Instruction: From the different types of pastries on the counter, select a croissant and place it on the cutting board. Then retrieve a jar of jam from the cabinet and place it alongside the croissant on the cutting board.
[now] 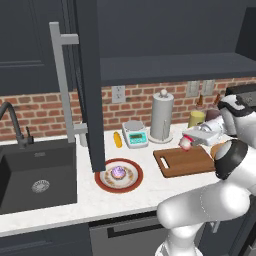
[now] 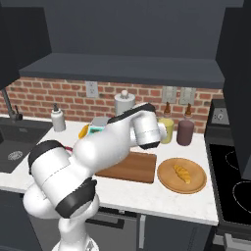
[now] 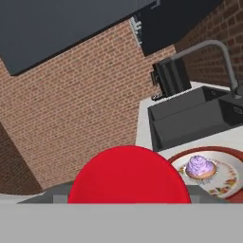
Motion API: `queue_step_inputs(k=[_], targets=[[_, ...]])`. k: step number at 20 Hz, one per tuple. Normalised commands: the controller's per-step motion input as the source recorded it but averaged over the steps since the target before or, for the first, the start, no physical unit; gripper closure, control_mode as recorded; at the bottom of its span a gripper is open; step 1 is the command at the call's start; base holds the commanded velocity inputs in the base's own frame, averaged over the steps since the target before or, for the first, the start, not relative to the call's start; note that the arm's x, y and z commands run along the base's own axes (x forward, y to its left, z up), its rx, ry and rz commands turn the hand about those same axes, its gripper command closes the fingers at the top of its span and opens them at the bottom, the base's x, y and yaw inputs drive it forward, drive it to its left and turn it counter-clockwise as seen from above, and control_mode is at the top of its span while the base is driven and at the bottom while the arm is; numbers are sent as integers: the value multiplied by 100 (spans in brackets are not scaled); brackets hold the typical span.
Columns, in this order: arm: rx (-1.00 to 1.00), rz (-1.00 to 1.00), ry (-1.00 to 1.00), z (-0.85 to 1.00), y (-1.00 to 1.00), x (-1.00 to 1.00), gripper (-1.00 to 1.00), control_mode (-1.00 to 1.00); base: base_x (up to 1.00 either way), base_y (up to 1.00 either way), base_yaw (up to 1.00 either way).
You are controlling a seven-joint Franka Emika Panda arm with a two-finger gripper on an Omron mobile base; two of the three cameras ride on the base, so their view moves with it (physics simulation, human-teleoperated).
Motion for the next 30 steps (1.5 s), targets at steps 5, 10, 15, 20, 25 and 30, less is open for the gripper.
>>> queue_step_inputs(k=[5,10,15,20,25,30], targets=[[-1,-5,12,-1,4,18,100,-100,0,0,0],[-12,-9,-8,-2,-18,2,100,-100,0,0,0],[-29,-10,-18,-3,0,14,100,-100,0,0,0],[-14,-11,-1,-8,6,23,100,-100,0,0,0],[-4,2,-15,-42,-11,17,100,-100,0,0,0],[-9,14,-32,-66,-5,55,100,-100,0,0,0]])
